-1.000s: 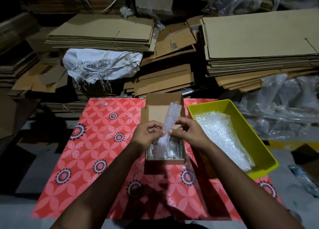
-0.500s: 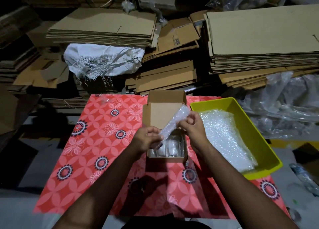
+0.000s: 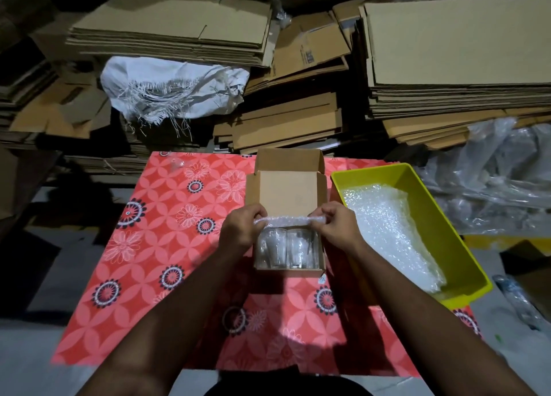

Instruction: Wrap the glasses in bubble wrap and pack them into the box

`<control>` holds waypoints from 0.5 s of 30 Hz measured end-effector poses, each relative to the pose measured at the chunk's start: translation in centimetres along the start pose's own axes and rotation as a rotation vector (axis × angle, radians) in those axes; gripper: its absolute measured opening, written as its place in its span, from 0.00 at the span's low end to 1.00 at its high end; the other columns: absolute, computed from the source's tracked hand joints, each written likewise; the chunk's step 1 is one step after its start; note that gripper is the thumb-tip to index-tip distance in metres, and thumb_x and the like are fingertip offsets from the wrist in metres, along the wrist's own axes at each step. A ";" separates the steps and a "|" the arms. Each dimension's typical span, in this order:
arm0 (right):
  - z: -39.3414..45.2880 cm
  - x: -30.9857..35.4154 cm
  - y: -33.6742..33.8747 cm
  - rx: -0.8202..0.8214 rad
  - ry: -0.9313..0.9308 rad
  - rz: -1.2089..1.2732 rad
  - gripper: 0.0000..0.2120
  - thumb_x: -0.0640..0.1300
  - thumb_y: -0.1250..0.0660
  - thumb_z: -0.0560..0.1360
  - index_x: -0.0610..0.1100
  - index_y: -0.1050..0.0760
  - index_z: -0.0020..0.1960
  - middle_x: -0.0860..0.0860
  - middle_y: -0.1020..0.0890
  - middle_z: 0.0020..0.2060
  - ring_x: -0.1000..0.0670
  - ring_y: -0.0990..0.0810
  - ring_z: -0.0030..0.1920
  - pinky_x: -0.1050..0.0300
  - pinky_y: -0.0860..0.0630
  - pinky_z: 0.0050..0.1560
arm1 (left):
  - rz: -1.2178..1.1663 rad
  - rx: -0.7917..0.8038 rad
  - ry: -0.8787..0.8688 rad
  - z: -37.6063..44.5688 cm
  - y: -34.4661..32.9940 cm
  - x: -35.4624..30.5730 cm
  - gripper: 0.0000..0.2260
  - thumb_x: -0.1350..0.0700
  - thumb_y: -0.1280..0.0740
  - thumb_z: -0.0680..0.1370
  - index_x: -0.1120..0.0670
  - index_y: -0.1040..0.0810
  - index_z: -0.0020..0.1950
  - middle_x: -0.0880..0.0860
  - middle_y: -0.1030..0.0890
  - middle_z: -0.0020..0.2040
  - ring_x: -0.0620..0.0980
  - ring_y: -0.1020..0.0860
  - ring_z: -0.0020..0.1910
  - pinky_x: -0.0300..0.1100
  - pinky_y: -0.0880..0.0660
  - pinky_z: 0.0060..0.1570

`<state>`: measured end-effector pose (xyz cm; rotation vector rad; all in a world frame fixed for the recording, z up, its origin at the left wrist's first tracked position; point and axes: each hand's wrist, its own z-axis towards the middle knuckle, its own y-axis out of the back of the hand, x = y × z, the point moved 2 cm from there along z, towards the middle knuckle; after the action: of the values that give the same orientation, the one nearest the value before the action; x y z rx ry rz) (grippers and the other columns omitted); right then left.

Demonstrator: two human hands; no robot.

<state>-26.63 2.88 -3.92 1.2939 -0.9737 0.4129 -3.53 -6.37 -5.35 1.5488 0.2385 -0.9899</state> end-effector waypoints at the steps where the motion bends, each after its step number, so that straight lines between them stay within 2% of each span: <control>1: 0.0 0.0 -0.2 -0.008 0.030 -0.072 0.05 0.40 0.24 0.68 0.48 0.18 0.39 0.53 0.16 0.40 0.52 0.19 0.43 0.61 0.26 0.44 | 0.037 -0.009 -0.044 0.0 -0.2 0.1 0.05 0.53 0.28 0.74 0.49 0.24 0.43 0.45 0.23 0.37 0.45 0.26 0.38 0.39 0.32 0.36; 3: 0.0 0.2 -0.5 -0.048 0.142 -0.285 0.05 0.39 0.27 0.68 0.47 0.20 0.40 0.53 0.16 0.38 0.48 0.19 0.40 0.61 0.32 0.39 | 0.055 0.014 -0.136 -0.3 -1.0 0.6 0.07 0.51 0.35 0.76 0.50 0.28 0.40 0.47 0.27 0.36 0.49 0.29 0.37 0.47 0.31 0.36; 5: -0.2 0.4 -1.1 -0.091 0.288 -0.543 0.10 0.37 0.27 0.65 0.49 0.21 0.42 0.50 0.17 0.35 0.43 0.22 0.38 0.57 0.36 0.35 | 0.045 0.026 -0.108 -0.7 -1.8 1.0 0.09 0.52 0.38 0.77 0.52 0.28 0.38 0.48 0.27 0.36 0.48 0.27 0.37 0.50 0.28 0.36; 7: 0.0 0.3 -1.8 -0.059 0.390 -0.718 0.14 0.36 0.26 0.60 0.47 0.21 0.43 0.48 0.21 0.33 0.42 0.24 0.36 0.54 0.34 0.33 | 0.032 0.016 -0.017 -1.1 -2.1 0.9 0.10 0.51 0.38 0.78 0.53 0.24 0.39 0.50 0.24 0.39 0.49 0.24 0.39 0.50 0.26 0.38; 9: 0.3 -0.3 -2.6 0.003 0.470 -0.839 0.13 0.35 0.26 0.59 0.45 0.21 0.42 0.47 0.22 0.33 0.43 0.23 0.37 0.53 0.30 0.33 | -0.053 0.010 0.065 -1.2 -2.2 0.6 0.12 0.49 0.37 0.76 0.56 0.24 0.37 0.54 0.22 0.38 0.57 0.23 0.40 0.56 0.24 0.41; 10: 0.5 -0.9 -2.9 0.039 0.491 -0.875 0.11 0.35 0.26 0.60 0.44 0.20 0.42 0.47 0.22 0.34 0.43 0.23 0.38 0.53 0.28 0.34 | -0.105 0.008 0.089 -1.2 -2.1 0.3 0.13 0.49 0.36 0.75 0.57 0.25 0.36 0.57 0.22 0.38 0.59 0.23 0.39 0.56 0.23 0.40; 11: 0.5 -1.4 -3.2 0.076 0.496 -0.903 0.10 0.35 0.26 0.63 0.43 0.19 0.43 0.47 0.21 0.37 0.44 0.22 0.41 0.52 0.25 0.35 | -0.206 0.011 0.146 -1.2 -1.9 0.0 0.12 0.49 0.34 0.74 0.57 0.25 0.36 0.57 0.21 0.37 0.57 0.22 0.37 0.53 0.23 0.38; 13: 0.4 -2.2 -3.7 0.134 0.498 -0.966 0.09 0.37 0.27 0.67 0.42 0.18 0.47 0.47 0.20 0.43 0.45 0.22 0.45 0.52 0.21 0.39 | -0.288 -0.022 0.270 -1.2 -1.8 0.0 0.08 0.52 0.29 0.73 0.56 0.21 0.38 0.53 0.18 0.36 0.49 0.21 0.34 0.44 0.25 0.32; 15: 0.2 -2.3 -4.0 0.182 0.493 -1.047 0.07 0.39 0.31 0.71 0.42 0.18 0.48 0.48 0.19 0.44 0.45 0.23 0.48 0.50 0.23 0.45 | -0.241 -0.028 0.235 -1.3 -2.0 0.2 0.04 0.55 0.28 0.74 0.53 0.19 0.40 0.52 0.17 0.39 0.51 0.19 0.38 0.45 0.24 0.35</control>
<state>-25.07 2.15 -8.17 1.5749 0.2121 -0.0177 -4.16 -4.81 -7.04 1.6365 0.6133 -0.9835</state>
